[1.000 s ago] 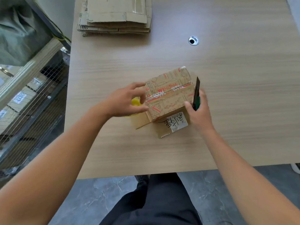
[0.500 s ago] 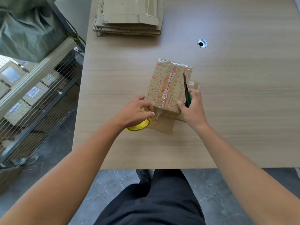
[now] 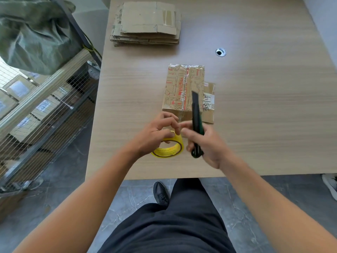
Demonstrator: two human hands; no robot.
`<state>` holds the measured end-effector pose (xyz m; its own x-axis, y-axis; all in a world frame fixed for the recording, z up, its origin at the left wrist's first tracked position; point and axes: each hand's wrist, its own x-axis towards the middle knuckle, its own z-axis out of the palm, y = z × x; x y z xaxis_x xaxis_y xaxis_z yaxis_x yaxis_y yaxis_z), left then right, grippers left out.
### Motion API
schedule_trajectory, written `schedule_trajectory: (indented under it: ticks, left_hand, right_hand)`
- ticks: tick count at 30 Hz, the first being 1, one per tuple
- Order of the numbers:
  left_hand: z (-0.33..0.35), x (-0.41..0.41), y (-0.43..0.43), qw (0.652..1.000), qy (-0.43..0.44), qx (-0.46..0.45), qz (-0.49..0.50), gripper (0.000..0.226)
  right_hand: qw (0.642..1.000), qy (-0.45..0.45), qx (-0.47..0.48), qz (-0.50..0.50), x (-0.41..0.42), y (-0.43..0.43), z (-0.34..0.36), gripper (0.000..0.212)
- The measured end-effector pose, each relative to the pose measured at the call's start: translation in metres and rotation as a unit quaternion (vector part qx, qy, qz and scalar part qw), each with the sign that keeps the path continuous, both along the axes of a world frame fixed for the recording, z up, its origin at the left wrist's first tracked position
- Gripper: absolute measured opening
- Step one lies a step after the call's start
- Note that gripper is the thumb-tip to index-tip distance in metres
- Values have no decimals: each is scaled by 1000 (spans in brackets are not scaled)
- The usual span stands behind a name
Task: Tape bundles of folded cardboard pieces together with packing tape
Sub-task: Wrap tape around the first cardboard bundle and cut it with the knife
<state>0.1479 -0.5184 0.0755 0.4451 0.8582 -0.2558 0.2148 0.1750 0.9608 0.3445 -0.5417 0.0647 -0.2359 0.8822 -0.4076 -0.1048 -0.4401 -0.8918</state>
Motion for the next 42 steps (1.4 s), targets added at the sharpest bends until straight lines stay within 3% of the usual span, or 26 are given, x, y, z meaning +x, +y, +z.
schedule_trajectory:
  ticks: [11, 15, 18, 29, 37, 42]
  left_hand:
    - [1, 9, -24, 998, -4, -12, -68, 13]
    - [7, 8, -28, 998, -14, 4, -68, 12]
    - [11, 4, -31, 997, -52, 0, -64, 9]
    - [19, -4, -31, 993, -77, -1, -86, 11]
    - [11, -8, -24, 995, -11, -7, -94, 17]
    - [13, -7, -16, 989, 69, 5, -132, 23]
  right_hand:
    - [999, -41, 5, -2, 9, -32, 17, 8]
    - [999, 10, 11, -46, 10, -36, 22, 11]
    - [999, 36, 22, -23, 9, -38, 25, 22]
    - [998, -28, 60, 10, 6, -39, 28, 7]
    - [996, -44, 73, -11, 11, -36, 29, 9]
    - [998, 13, -4, -55, 16, -34, 25, 10]
